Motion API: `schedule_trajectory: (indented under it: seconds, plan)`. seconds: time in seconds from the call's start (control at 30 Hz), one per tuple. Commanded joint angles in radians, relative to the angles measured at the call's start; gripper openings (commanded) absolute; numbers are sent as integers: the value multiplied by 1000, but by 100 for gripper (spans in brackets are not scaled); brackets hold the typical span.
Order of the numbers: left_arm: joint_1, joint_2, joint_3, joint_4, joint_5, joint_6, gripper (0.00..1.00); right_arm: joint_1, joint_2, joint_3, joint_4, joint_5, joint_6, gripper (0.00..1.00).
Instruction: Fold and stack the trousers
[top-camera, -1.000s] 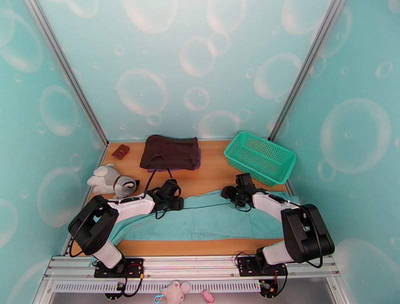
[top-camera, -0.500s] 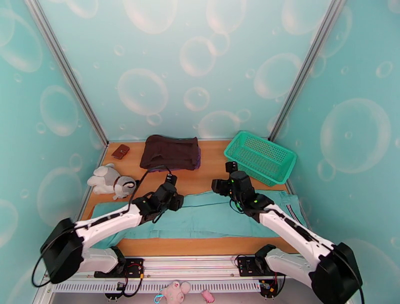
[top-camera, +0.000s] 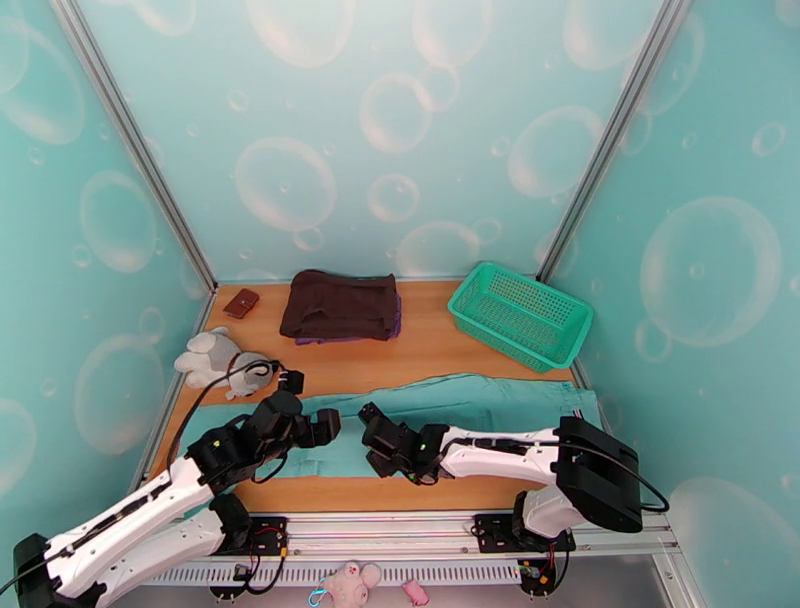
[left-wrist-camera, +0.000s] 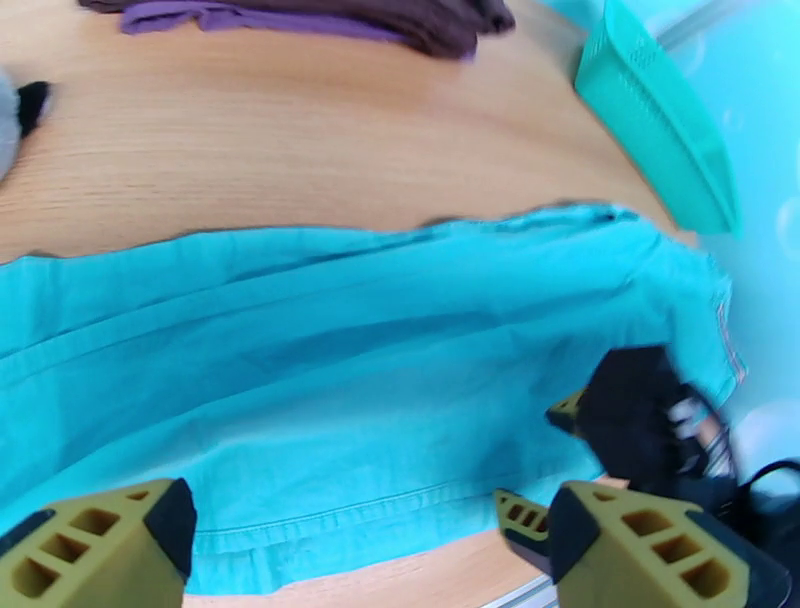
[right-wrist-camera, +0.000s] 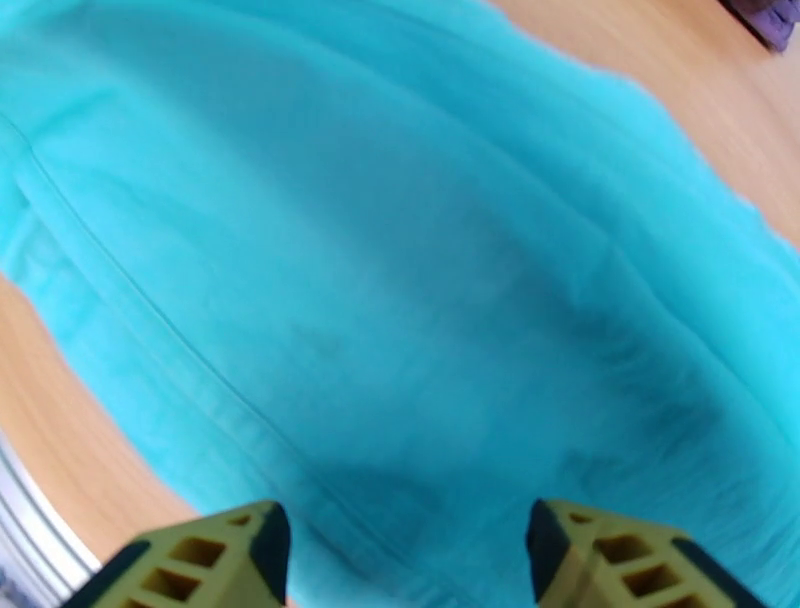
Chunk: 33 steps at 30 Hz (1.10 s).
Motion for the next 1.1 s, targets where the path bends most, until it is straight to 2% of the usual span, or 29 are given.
schedule_trajectory:
  seconds: [0.0, 0.3, 0.6, 0.73, 0.97, 1.07]
  plan:
    - [-6, -56, 29, -80, -64, -61, 99, 28, 3, 3, -49, 67, 68, 66]
    - [-6, -52, 19, -46, -44, -36, 99, 59, 25, -30, -146, 122, 186, 56]
    - [-7, -51, 8, -27, -27, -30, 99, 72, -34, -61, -205, 150, 263, 54]
    - [-9, -53, 6, -23, -27, -30, 99, 74, -35, -59, -227, 159, 272, 48]
    - [-13, -53, 4, -21, -26, -30, 99, 74, -65, -60, -221, 174, 268, 27]
    - [-15, -55, 6, -22, -29, -30, 99, 75, -60, -53, -222, 178, 265, 10]
